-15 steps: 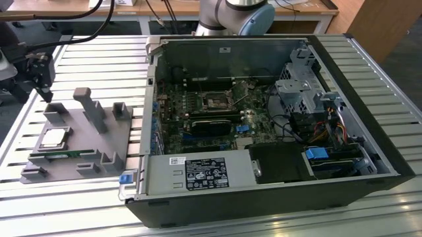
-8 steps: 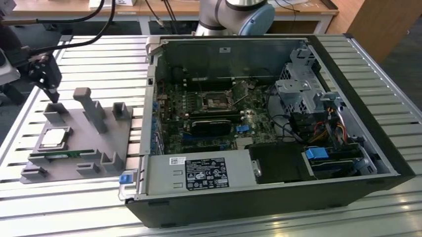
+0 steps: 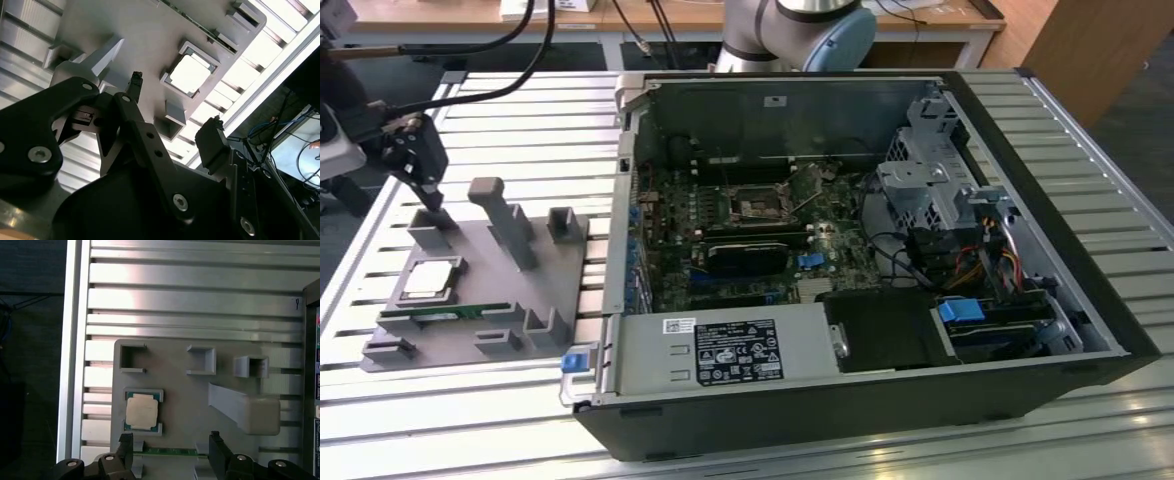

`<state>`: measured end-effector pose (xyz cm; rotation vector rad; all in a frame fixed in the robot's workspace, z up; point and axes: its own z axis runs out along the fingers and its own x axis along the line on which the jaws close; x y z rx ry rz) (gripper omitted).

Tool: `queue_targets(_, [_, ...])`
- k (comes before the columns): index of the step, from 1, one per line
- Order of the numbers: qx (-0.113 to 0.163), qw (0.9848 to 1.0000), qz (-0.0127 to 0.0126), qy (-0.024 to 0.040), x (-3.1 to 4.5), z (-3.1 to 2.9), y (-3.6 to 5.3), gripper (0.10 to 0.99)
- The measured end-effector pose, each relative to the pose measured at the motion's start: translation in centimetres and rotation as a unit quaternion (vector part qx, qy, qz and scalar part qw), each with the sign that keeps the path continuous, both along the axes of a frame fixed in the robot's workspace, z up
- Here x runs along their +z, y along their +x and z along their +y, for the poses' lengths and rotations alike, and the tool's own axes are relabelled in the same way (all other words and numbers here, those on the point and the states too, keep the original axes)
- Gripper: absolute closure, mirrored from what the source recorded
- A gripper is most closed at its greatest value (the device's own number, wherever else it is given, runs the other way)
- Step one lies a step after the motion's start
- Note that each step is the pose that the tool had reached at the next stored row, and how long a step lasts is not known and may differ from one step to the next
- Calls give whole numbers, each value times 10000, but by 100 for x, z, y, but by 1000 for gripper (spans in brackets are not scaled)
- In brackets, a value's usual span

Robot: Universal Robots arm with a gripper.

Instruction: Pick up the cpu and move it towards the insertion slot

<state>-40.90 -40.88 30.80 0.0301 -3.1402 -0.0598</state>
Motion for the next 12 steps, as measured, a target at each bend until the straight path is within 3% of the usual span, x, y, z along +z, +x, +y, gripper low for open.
queue_targets(8, [0,10000,0,0,-38,0,-5,380])
queue_targets(12, [0,10000,-10,0,-53,0,-50,380])
